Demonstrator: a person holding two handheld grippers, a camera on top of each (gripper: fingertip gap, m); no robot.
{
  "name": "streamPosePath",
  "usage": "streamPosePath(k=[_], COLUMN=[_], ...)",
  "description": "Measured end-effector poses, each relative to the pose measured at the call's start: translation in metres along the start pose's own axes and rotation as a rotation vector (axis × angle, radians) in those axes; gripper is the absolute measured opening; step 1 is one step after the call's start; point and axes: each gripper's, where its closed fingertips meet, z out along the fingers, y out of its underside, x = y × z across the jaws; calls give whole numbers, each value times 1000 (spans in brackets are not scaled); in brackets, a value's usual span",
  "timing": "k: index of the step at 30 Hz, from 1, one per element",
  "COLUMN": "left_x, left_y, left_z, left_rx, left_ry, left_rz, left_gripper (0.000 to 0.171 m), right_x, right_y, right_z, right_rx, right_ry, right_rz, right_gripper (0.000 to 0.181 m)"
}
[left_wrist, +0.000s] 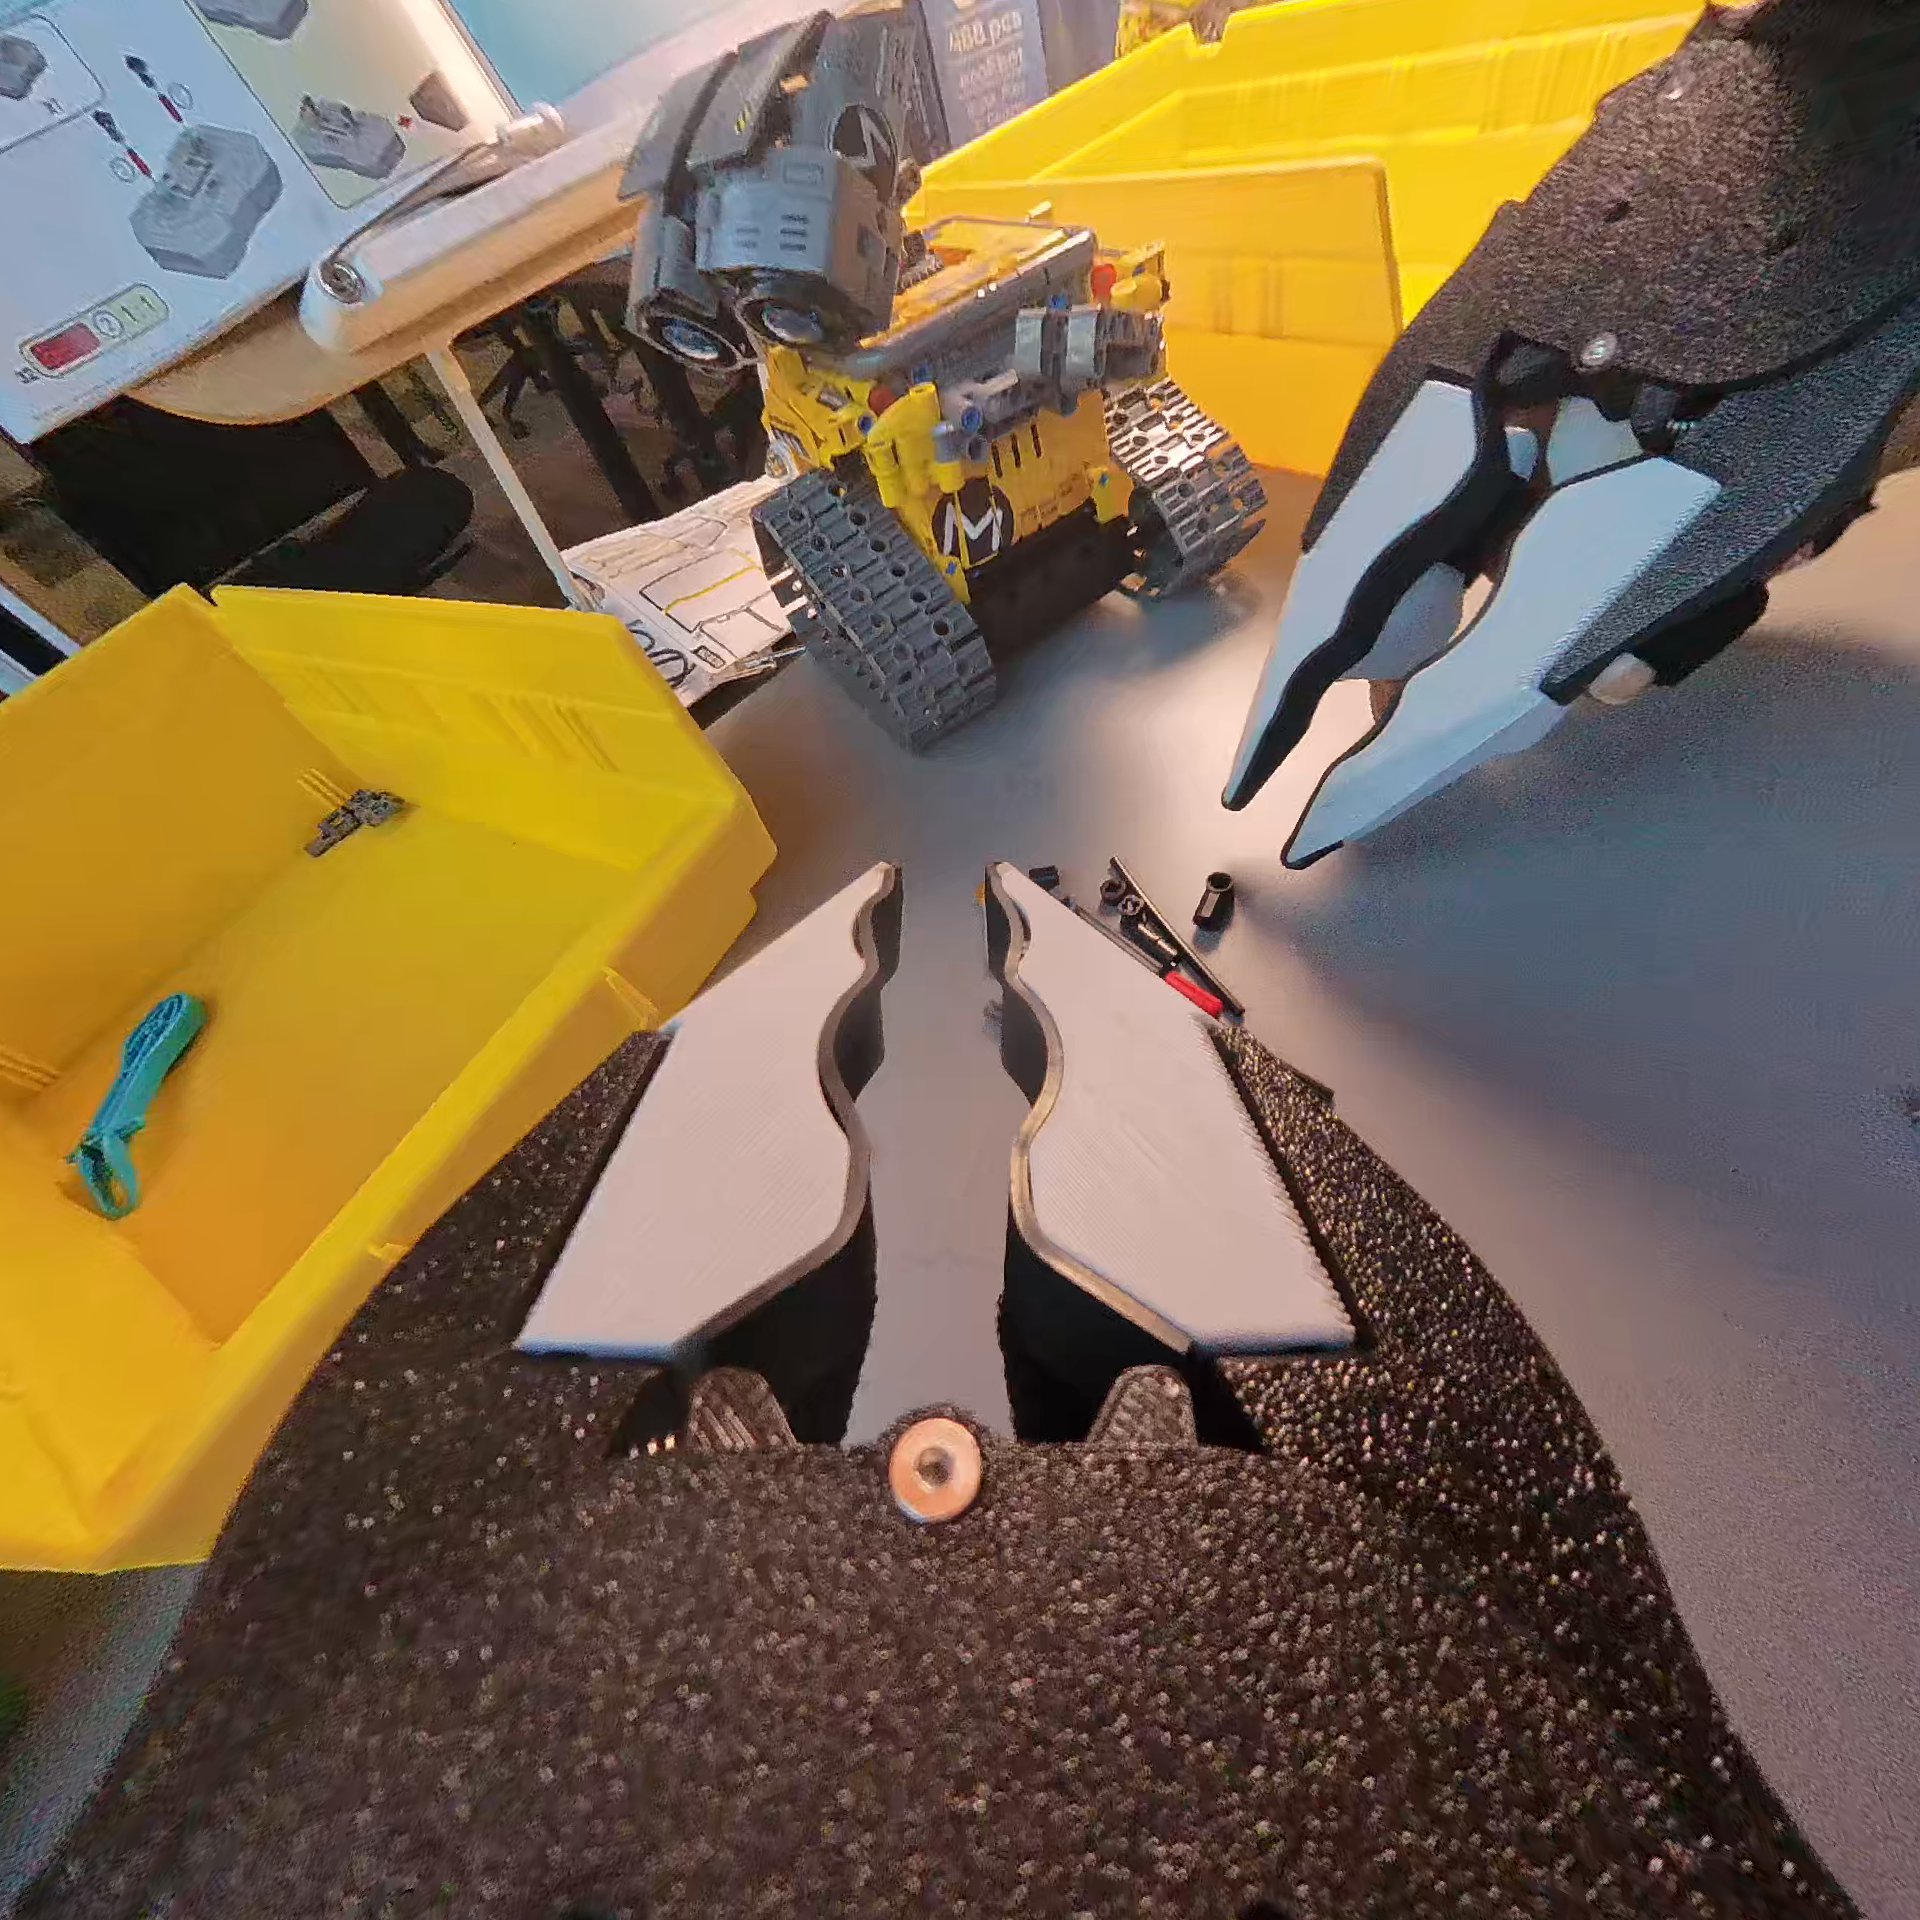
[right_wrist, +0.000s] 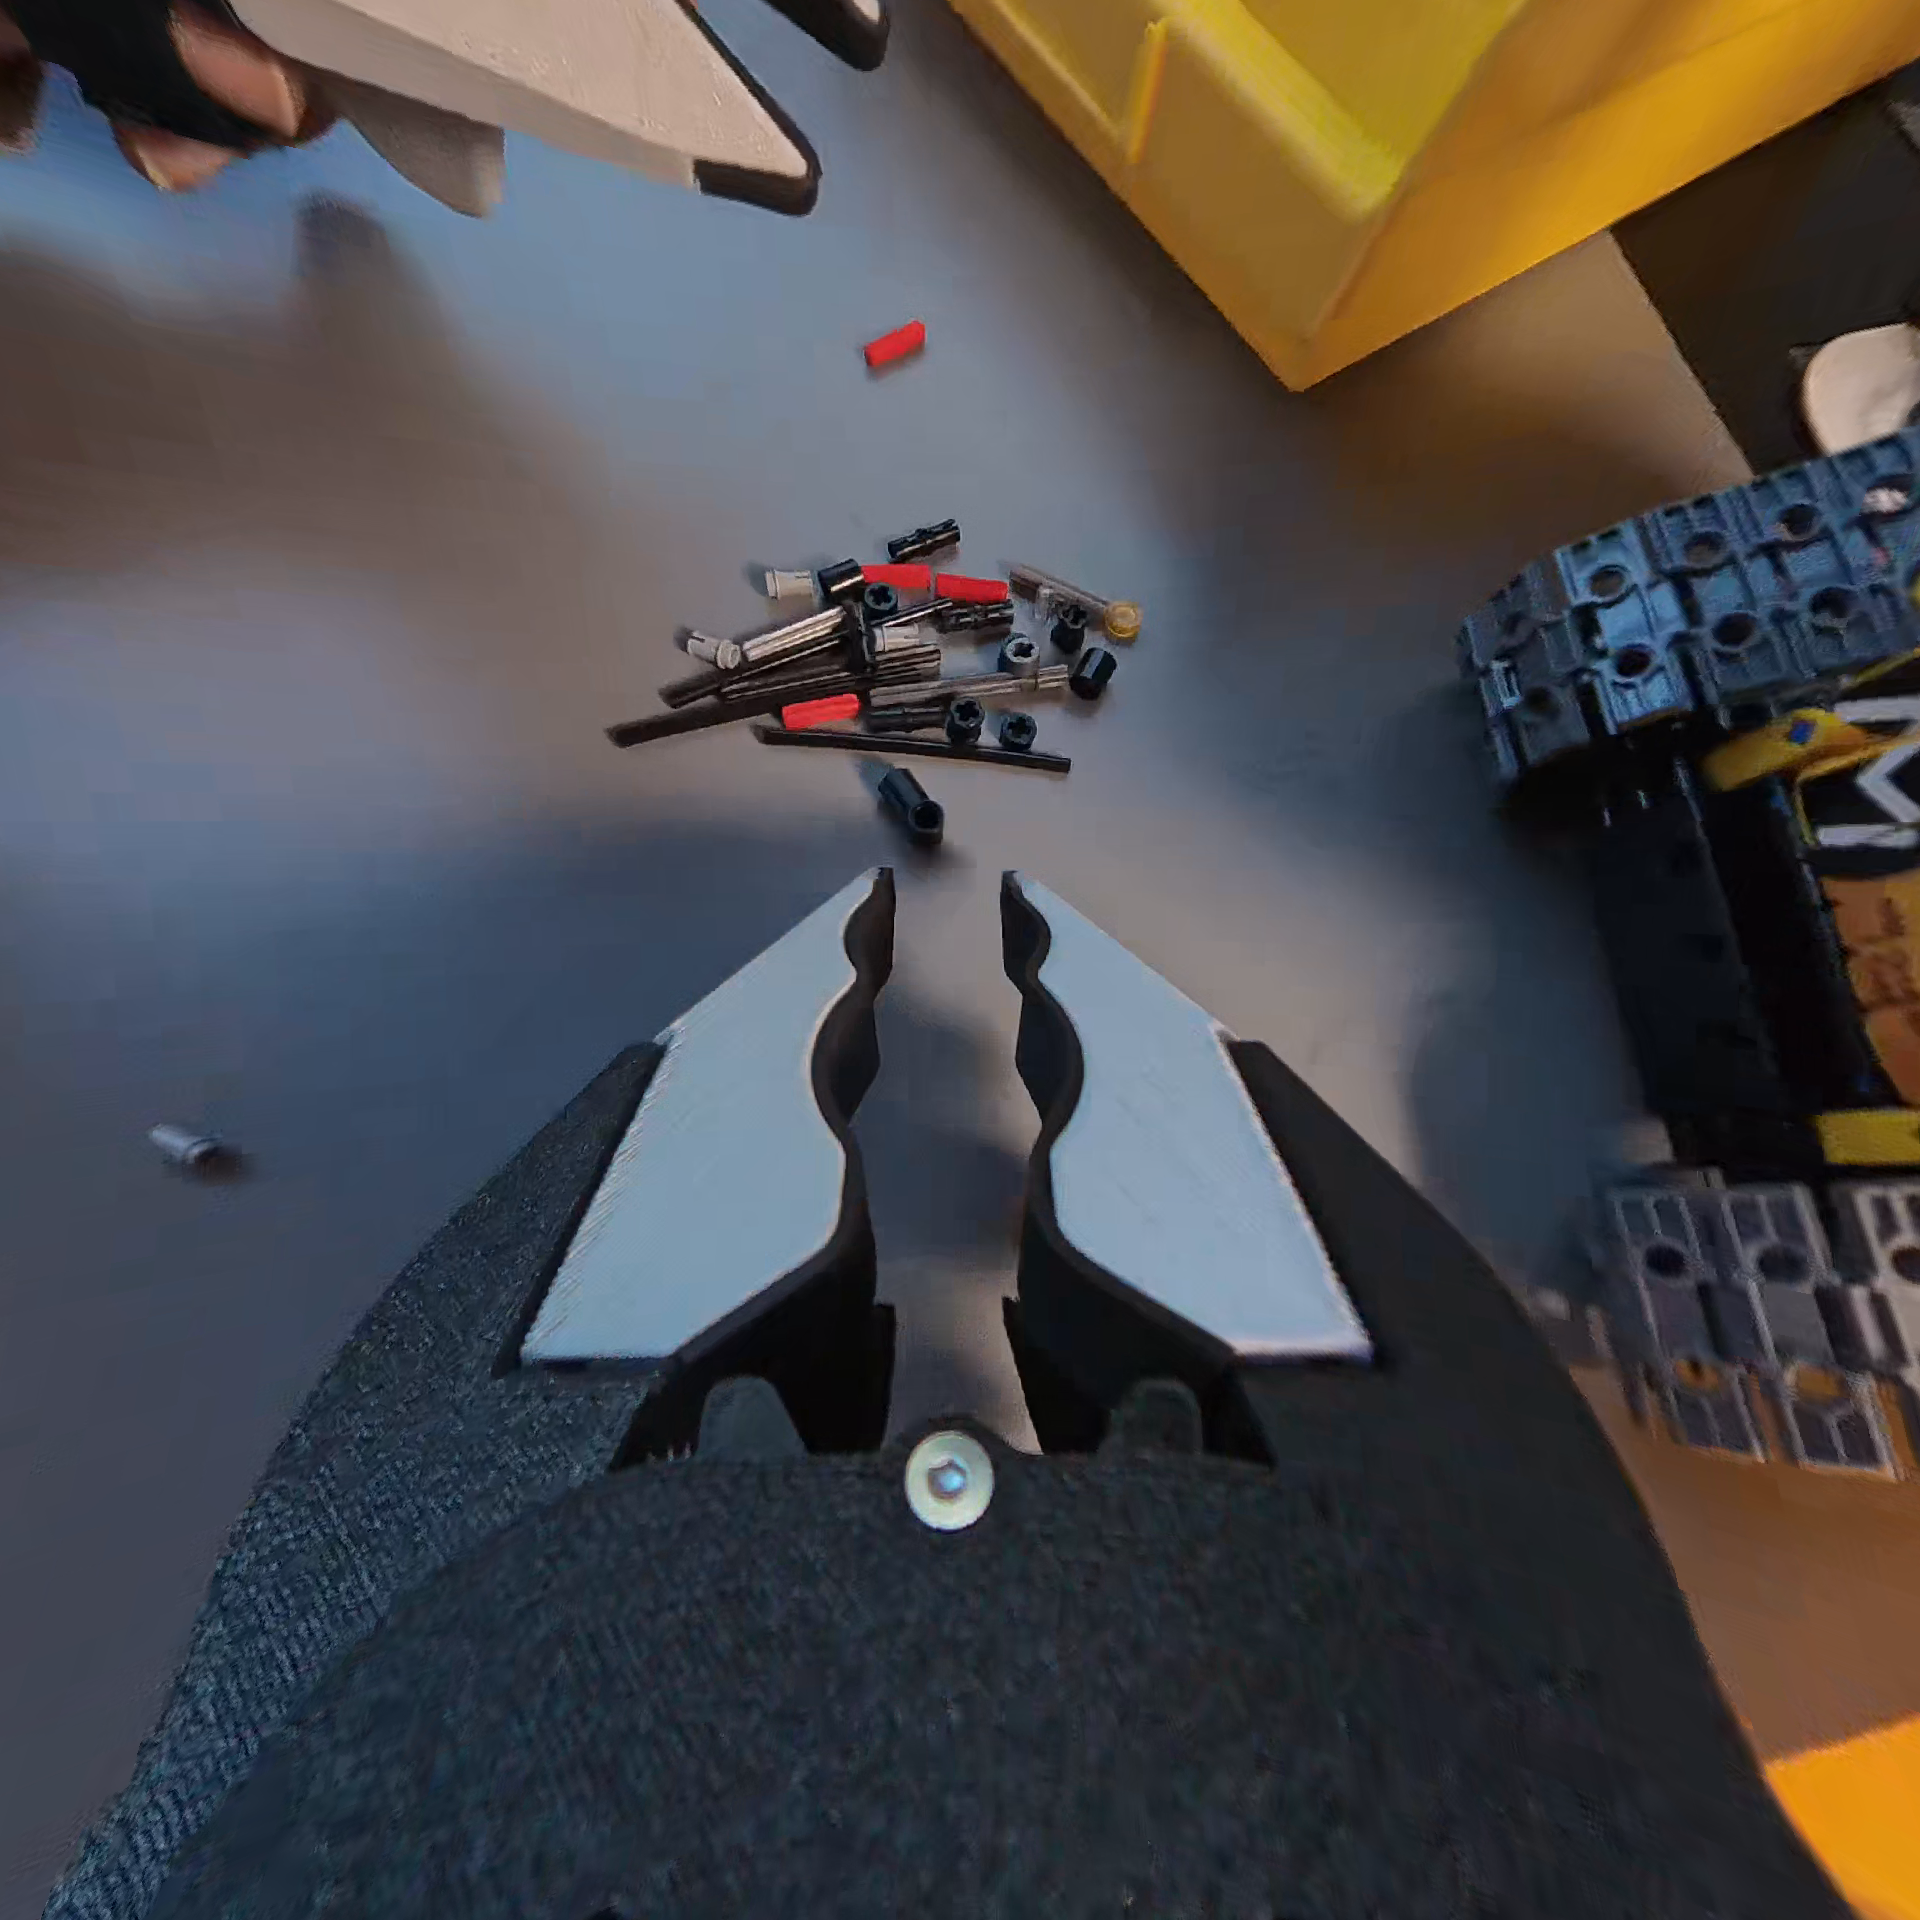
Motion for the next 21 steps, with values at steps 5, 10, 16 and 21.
streamPosePath(k=[5, 10, 16, 21], left_x=[-9, -43, -63, -36], left_y=[4, 8, 29, 75], left_z=[-1, -9, -25, -12], left_rx=[-18, -19, -135, -350], left_ry=[-27, -144, -120, 43], left_rz=[-21, -111, -254, -297], left_gripper=[15, 19, 22, 31], right_x=[-3, -8, 15, 111], right_y=[-8, -5, -34, 29], right_z=[14, 13, -112, -291], right_rx=[-52, -109, 180, 201], right_ry=[-98, -119, 134, 590], right_rz=[-48, -126, -67, 142], right_gripper=[18, 7, 7, 7])
